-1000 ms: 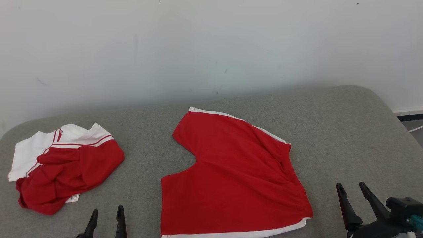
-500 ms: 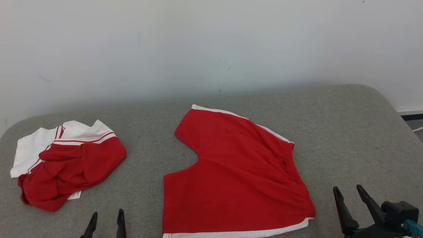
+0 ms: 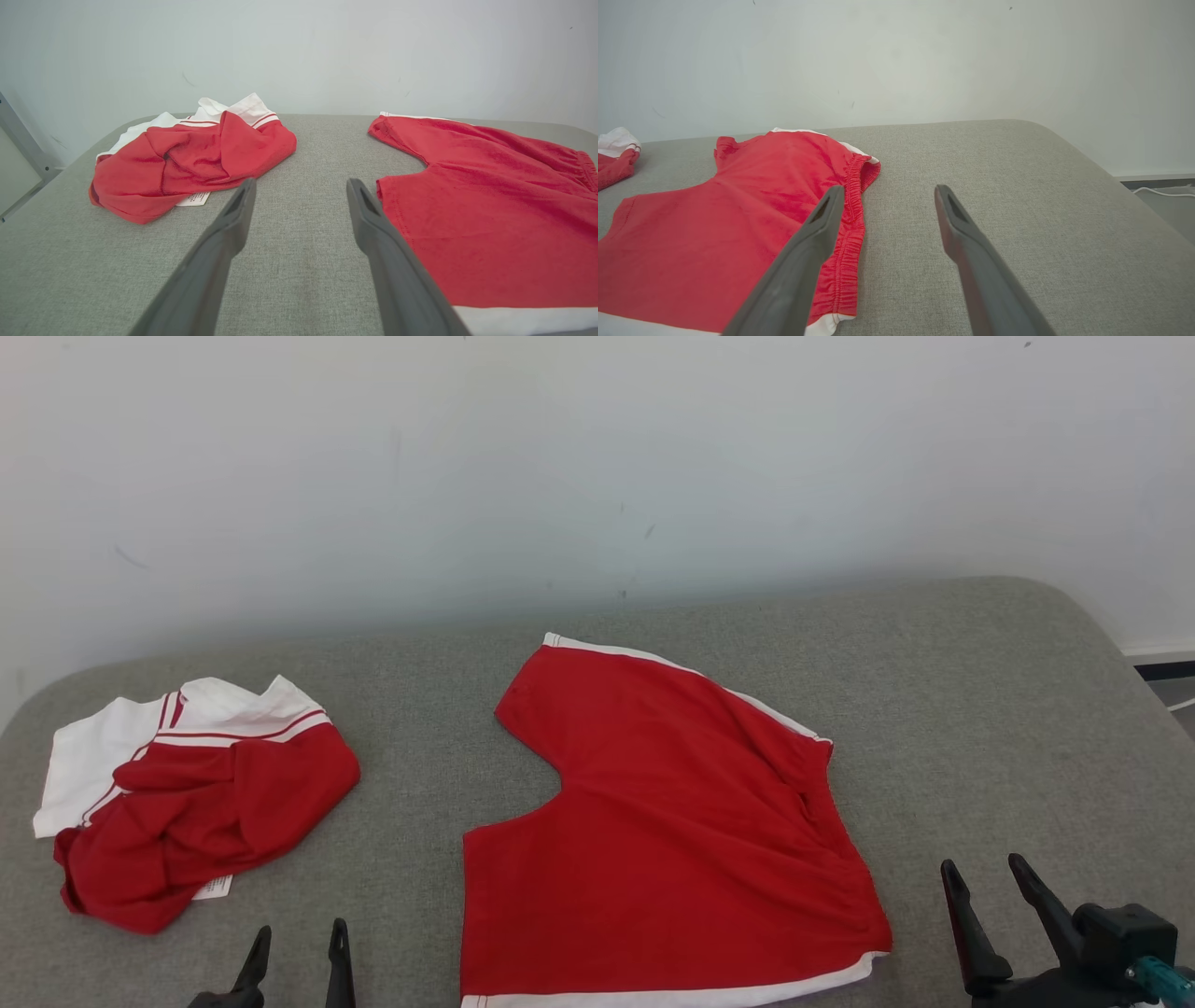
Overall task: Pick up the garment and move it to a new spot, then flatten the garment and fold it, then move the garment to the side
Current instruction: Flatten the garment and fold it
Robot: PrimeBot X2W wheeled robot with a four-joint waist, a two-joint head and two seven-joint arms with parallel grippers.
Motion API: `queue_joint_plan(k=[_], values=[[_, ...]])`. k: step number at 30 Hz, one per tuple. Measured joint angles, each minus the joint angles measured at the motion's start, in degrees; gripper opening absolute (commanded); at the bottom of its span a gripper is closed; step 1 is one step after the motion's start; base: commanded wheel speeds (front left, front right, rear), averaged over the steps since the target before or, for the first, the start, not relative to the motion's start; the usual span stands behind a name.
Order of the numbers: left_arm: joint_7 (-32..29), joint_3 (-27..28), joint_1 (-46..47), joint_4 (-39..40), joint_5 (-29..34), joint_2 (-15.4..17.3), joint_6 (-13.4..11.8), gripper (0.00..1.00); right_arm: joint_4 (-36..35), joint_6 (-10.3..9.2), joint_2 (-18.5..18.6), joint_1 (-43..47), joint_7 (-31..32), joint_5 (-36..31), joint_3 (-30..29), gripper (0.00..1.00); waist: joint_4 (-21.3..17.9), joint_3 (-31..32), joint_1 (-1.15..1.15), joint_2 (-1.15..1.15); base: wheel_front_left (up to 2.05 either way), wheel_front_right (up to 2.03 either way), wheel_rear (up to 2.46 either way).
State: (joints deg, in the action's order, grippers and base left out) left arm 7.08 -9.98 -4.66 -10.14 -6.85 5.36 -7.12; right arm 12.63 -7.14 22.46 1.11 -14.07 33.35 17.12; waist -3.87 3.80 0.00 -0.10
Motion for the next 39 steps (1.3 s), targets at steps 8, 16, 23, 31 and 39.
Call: queue_joint_plan(k=[8, 16, 23, 31, 39], values=[[-1.59, 0.15, -1.07, 1.29, 1.40, -0.40, 0.00, 1.00, -0.19, 0.00, -0.70, 0.91, 0.77, -1.37, -0.67, 1.00, 0.09, 0.20, 0.00, 0.00, 0.00, 0.00, 0.00], [-2.89, 0.23, -1.07, 2.54, 1.97, -0.83, 0.00, 1.00, -0.38, 0.00, -1.11, 0.93, 1.56, -2.23, -1.43, 1.00, 0.09, 0.37, 0.00, 0.00, 0.00, 0.00, 0.00], [-3.59, 0.30, -1.16, 3.61, 2.10, -1.09, 0.00, 1.00, -1.20, 0.00, -1.59, 1.08, 2.27, -2.81, -1.92, 1.00, 0.12, 0.47, 0.00, 0.00, 0.00, 0.00, 0.00], [-4.56, 0.37, -2.20, 4.46, 2.48, -1.26, 0.00, 1.00, -1.52, 0.00, -1.75, 1.99, 3.01, -3.16, -2.25, 1.00, 0.28, 0.51, 0.00, 0.00, 0.00, 0.00, 0.00], [-5.36, 0.53, -2.20, 5.47, 2.69, -1.47, 0.00, 1.00, -1.87, 0.00, -1.97, 1.99, 3.49, -3.31, -2.74, 1.00, 0.35, 0.52, 0.00, 0.00, 0.00, 0.00, 0.00]])
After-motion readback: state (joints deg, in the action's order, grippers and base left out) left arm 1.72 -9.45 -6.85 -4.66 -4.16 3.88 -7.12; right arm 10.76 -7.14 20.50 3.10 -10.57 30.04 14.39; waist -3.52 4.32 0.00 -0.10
